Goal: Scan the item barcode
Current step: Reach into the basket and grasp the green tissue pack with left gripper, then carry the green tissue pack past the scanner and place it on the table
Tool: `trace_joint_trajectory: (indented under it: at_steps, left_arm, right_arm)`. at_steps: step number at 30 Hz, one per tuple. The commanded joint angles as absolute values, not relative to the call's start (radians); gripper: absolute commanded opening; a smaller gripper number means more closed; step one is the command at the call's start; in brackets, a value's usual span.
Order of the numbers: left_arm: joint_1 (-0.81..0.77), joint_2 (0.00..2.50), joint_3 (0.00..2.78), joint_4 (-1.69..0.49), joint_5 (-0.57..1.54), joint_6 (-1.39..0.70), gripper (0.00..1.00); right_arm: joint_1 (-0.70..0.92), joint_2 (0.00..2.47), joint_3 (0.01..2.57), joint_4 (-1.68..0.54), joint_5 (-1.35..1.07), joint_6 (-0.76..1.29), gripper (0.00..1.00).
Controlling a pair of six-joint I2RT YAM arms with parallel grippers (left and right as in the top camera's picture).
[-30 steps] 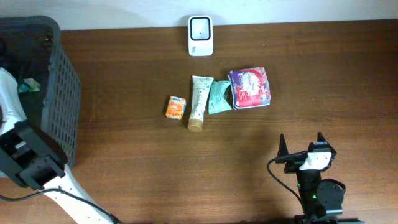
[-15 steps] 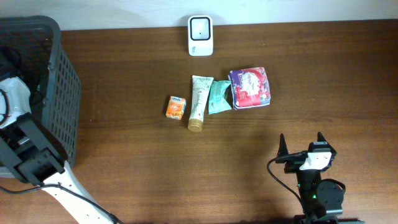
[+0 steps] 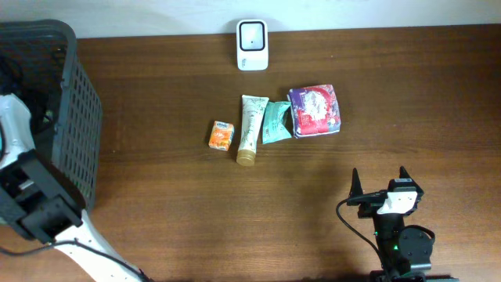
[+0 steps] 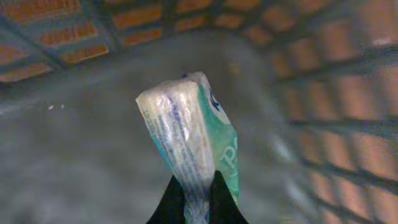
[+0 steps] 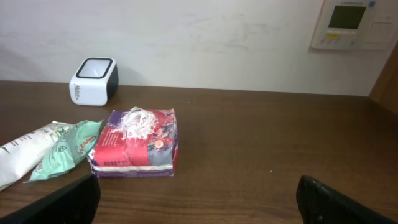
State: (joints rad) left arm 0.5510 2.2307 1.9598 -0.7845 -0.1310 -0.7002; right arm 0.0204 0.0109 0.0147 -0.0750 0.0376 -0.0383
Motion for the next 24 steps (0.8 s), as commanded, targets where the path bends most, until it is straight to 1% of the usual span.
trace_joint_trajectory:
  at_steps: [1,4,7,11,13,16,20,24]
  left_arm:
    - [0.553,1.995,1.963,-0.806,0.004,-0.688,0.0]
    - [0.553,1.864,1.963,-0.809,0.089,-0.688,0.0]
    - [0.545,1.743,1.963,-0.833,0.099,-0.688,0.0]
    - [0.485,1.599,1.963,-0.889,0.212,-0.645,0.0]
    - [0.426,1.57,1.963,-0.906,0.262,-0.577,0.0]
    - [0.267,1.573,1.962,-0.963,0.273,-0.449,0.0]
    - [0.046,1.643,1.946,-1.059,0.266,-0.258,0.0]
    - [-0.09,1.737,1.877,-1.099,0.266,-0.214,0.0]
  right_arm:
    - [0.026,0.003,0.006,-0.077,0.049,-0.045,0.99]
    - [0.026,0.004,0.006,-0.077,0.049,-0.045,0.99]
    - [0.026,0.003,0.006,-0.077,0.049,-0.045,0.99]
    - [0.026,0.003,0.006,-0.078,0.049,-0.045,0.99]
    - [0.026,0.004,0.006,-0.077,0.049,-0.045,0.99]
    - [0.026,0.004,0.006,-0.078,0.049,-0.045,0.99]
    - [0.026,0.003,0.006,-0.077,0.049,-0.045,0.99]
    - [0.026,0.004,0.006,-0.077,0.049,-0.045,0.99]
